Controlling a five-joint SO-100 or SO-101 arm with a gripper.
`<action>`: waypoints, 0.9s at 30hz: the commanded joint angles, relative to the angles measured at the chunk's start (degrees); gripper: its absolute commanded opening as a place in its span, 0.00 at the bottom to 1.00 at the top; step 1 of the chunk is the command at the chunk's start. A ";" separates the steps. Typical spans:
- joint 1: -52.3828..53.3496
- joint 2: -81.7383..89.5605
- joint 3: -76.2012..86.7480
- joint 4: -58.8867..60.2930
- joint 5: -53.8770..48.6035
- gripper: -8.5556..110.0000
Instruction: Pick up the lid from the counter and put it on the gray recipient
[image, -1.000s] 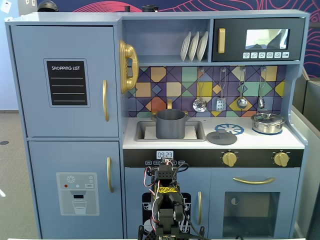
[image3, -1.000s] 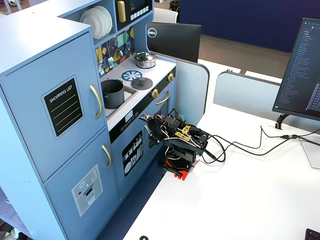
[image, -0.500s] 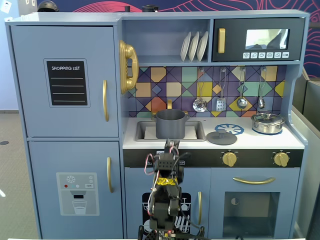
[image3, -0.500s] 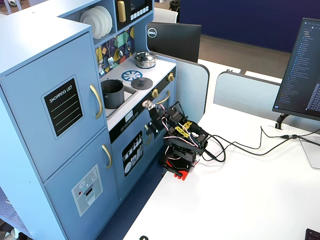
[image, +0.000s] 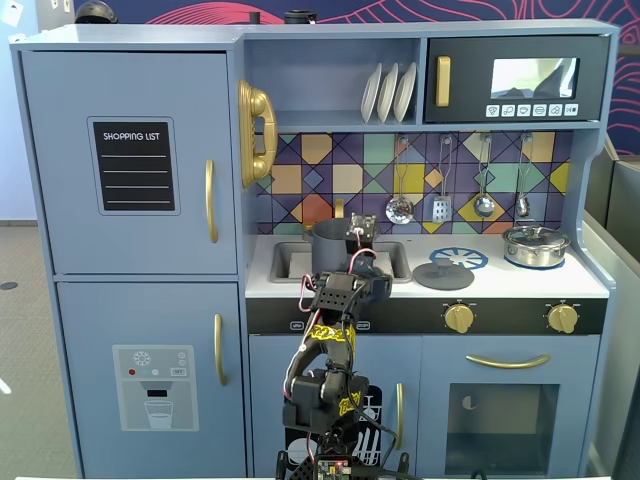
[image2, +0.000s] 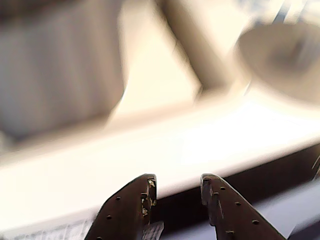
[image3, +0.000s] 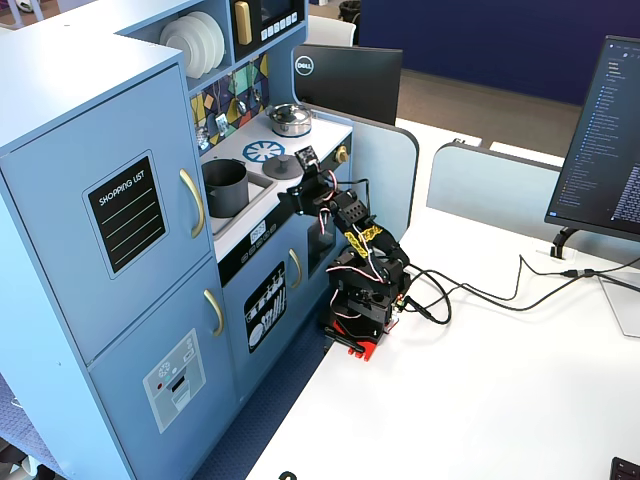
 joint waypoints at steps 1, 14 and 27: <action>3.34 -1.76 -4.39 -6.68 -2.64 0.07; 12.22 -5.80 4.48 -28.39 0.18 0.09; 17.49 -13.71 6.15 -38.67 3.60 0.34</action>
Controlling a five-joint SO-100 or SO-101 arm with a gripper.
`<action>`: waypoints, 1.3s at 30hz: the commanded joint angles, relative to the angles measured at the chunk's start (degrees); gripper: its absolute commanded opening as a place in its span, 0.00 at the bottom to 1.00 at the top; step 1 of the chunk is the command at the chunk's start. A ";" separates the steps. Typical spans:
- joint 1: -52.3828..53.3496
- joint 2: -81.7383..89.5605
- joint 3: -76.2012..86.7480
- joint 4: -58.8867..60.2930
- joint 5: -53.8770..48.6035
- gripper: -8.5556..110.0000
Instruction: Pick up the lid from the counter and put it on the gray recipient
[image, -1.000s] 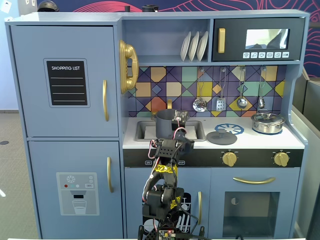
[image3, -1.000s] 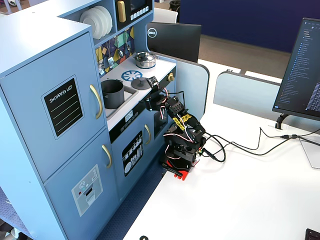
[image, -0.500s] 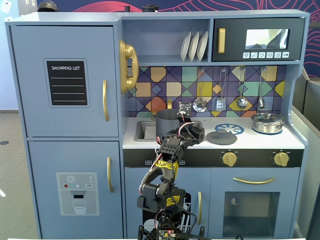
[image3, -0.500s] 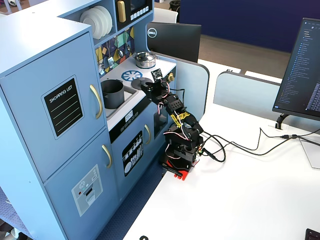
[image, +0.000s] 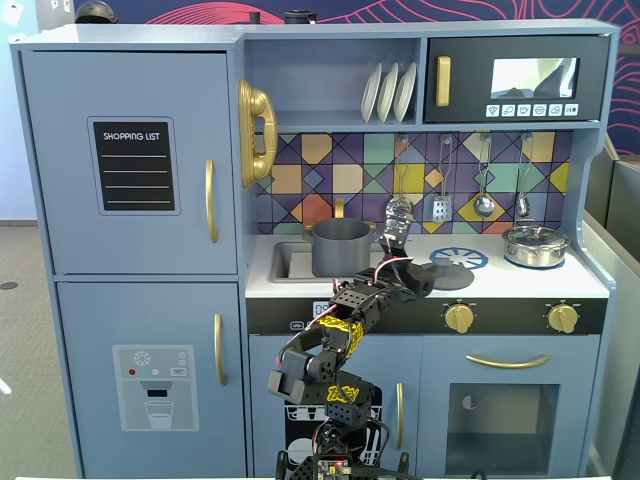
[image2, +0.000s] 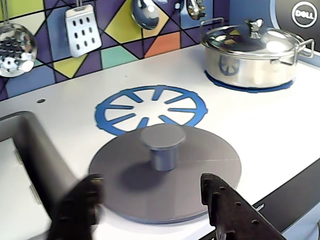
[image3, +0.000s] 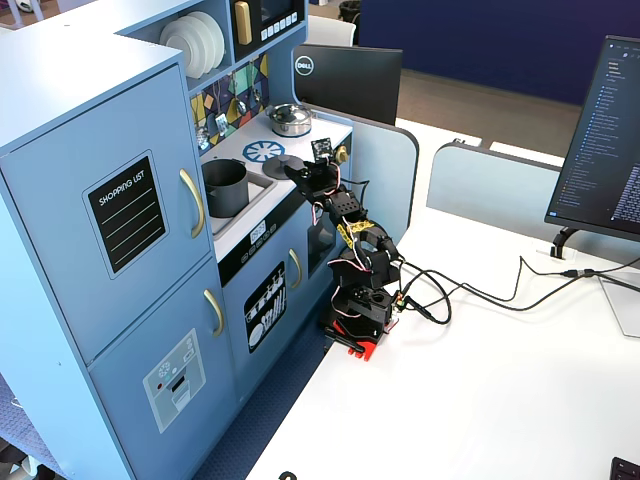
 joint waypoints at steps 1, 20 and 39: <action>1.32 -4.22 -2.99 -4.31 1.32 0.36; 1.23 -26.19 -11.60 -18.90 -0.44 0.35; 1.85 -41.13 -20.48 -24.17 -0.09 0.31</action>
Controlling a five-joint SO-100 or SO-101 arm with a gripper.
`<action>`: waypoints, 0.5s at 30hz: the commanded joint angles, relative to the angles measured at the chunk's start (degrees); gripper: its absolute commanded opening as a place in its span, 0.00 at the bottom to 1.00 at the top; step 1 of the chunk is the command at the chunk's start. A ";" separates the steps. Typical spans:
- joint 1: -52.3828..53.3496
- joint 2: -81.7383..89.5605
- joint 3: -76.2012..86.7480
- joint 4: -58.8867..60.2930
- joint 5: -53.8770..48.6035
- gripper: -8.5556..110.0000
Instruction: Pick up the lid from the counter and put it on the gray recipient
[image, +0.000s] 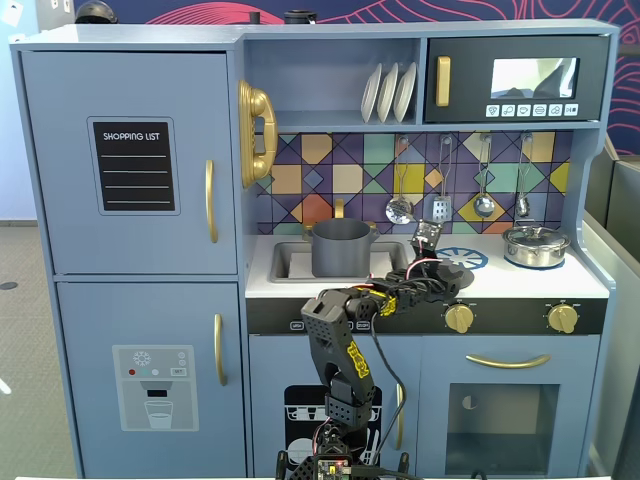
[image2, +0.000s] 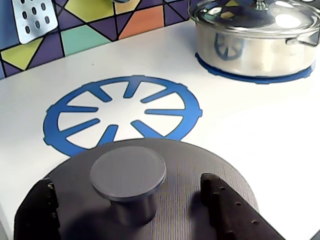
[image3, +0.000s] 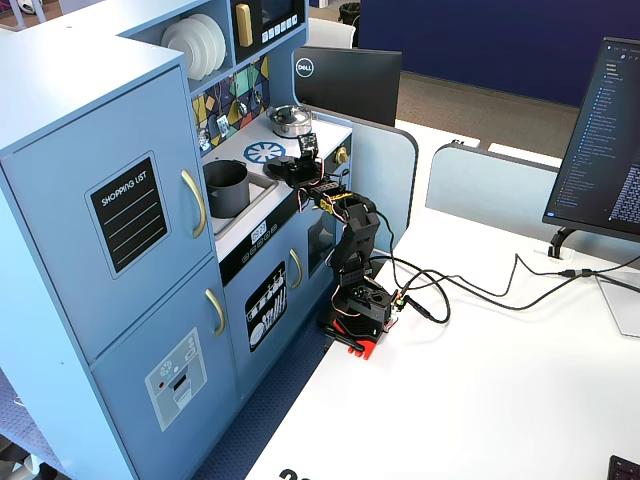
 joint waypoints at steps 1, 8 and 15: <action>0.70 -0.88 -4.83 -2.29 -0.44 0.30; 0.09 -2.20 -5.10 -5.45 5.19 0.07; -0.44 -2.20 -4.83 -5.27 1.93 0.07</action>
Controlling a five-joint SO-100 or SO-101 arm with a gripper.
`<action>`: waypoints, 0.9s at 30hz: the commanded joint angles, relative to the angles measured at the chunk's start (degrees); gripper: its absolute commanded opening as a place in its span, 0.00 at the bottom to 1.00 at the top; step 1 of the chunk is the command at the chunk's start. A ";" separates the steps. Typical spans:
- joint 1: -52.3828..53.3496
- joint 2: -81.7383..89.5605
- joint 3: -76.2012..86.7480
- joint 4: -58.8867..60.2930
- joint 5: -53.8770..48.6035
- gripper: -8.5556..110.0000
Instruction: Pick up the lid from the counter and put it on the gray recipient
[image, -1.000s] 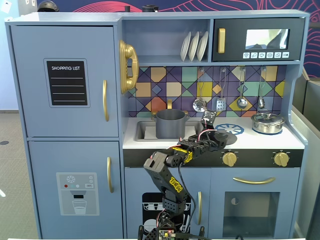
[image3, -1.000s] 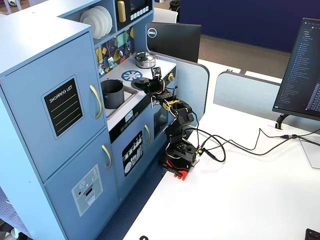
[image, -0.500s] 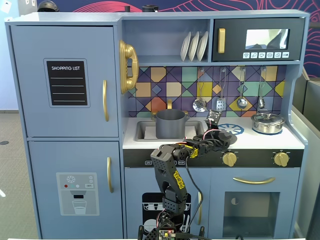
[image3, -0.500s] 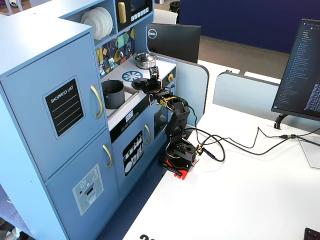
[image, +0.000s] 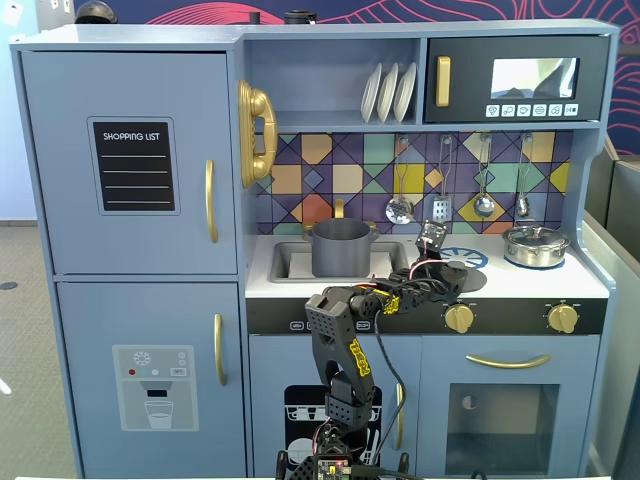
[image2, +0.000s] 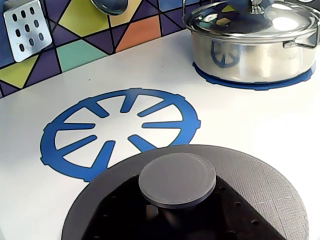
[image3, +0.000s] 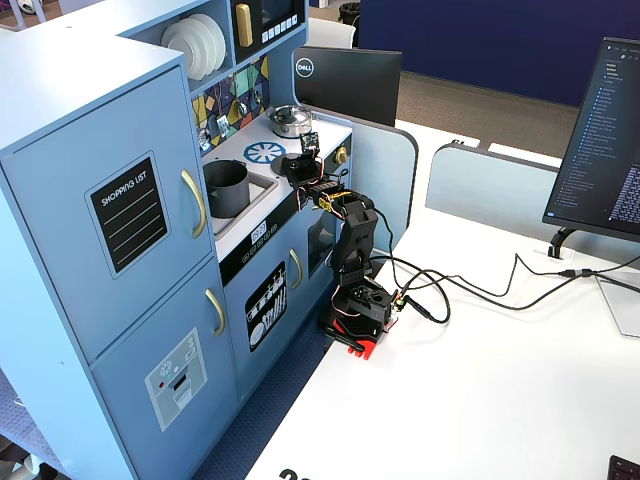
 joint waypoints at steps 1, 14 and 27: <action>-0.70 0.62 -3.52 -2.11 -1.58 0.07; -2.81 6.59 -10.55 4.48 -8.26 0.07; -10.11 15.91 -23.29 20.83 -8.96 0.07</action>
